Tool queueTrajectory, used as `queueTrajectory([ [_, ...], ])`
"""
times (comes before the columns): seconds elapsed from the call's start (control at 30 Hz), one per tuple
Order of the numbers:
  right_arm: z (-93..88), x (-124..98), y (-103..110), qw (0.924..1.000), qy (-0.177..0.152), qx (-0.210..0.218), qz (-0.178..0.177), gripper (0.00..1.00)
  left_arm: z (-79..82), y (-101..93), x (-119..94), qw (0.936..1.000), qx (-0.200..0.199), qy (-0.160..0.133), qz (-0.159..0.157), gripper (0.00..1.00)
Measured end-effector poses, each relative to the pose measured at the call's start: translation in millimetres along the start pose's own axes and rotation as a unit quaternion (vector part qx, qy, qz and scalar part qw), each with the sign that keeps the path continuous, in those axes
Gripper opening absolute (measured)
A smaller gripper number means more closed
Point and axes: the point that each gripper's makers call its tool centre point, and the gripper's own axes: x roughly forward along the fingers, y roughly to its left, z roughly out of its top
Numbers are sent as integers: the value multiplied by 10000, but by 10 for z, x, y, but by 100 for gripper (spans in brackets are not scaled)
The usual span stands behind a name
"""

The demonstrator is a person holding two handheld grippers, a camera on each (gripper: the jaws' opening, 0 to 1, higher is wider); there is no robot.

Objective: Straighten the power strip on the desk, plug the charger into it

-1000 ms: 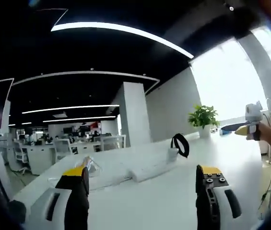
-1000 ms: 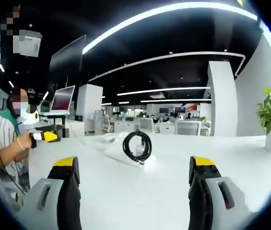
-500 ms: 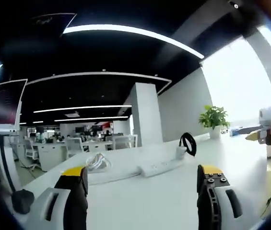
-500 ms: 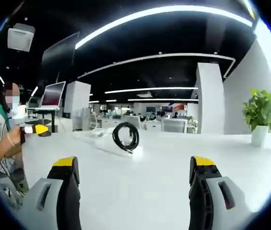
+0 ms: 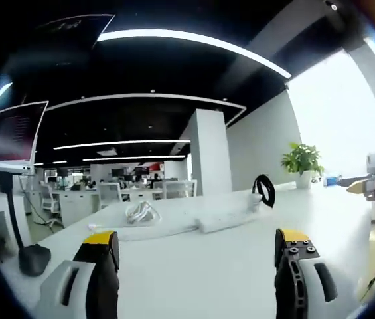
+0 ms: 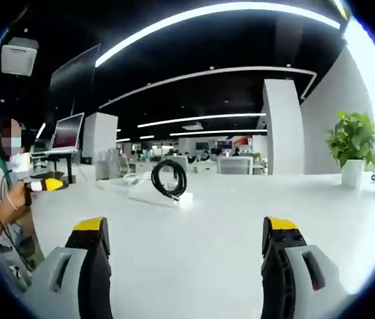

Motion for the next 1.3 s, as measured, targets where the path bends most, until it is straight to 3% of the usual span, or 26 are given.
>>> queueTrajectory([
  [0.33,-128,-22,18,9998,210,8,-28,94,42,10,-71,9999,-29,-28,110,99],
  [0.73,-89,4,63,9998,195,-2,27,93,47,24,-107,9998,-40,-9,173,99],
  [1.13,-62,5,63,9998,196,9,-7,93,-11,54,-117,9995,-130,159,219,98],
  [1.3,-85,15,64,9996,269,-15,-14,93,-75,61,-111,9989,-137,381,250,98],
])
